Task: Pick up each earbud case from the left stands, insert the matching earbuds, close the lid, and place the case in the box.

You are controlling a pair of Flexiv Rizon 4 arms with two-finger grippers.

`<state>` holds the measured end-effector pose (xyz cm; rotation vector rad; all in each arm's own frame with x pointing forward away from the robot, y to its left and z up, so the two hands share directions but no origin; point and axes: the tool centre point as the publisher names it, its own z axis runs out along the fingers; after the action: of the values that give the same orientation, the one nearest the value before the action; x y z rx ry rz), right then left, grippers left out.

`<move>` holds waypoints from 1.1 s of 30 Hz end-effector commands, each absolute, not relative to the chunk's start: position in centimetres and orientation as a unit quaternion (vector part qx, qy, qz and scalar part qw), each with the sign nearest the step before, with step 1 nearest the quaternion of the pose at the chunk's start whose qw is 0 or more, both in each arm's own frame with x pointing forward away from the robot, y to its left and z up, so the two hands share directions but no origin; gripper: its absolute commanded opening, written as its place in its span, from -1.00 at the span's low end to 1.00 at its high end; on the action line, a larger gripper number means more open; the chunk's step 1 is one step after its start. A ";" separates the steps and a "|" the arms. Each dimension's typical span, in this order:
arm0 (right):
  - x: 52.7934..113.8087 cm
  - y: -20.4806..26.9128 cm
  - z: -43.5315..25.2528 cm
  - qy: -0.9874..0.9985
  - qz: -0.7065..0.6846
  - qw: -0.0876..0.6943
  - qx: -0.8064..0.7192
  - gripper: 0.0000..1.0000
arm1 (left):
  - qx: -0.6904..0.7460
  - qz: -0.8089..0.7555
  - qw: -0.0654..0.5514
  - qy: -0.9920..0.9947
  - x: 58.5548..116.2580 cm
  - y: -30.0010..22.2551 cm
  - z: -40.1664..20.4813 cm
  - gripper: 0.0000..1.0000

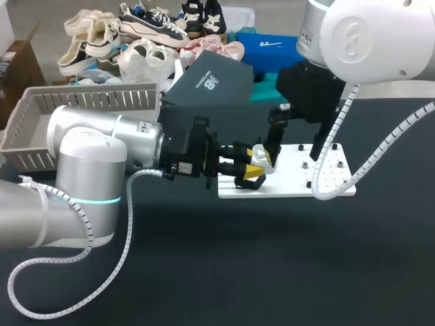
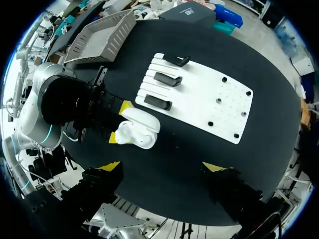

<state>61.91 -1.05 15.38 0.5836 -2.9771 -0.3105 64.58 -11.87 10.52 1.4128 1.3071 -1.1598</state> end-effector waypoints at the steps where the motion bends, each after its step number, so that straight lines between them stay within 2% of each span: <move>1: 62.8 -0.8 15.0 -0.974 -0.108 0.053 0.192 1.00 | 0.566 -0.464 0.434 0.525 64.5 -11.9 10.5 -1.00; 25: 64.2 0.4 15.1 -0.967 -0.136 0.047 0.211 1.00 | 0.566 -0.464 0.434 0.525 64.5 -11.9 10.5 -1.00; 33: 66.3 0.0 15.9 -0.981 -0.136 0.036 0.133 1.00 | 0.566 -0.464 0.434 0.525 64.5 -11.9 10.5 -1.00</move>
<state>65.95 0.11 15.93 0.4492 -3.0134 -0.4161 64.58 -11.87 10.53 1.4128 1.3072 -1.1598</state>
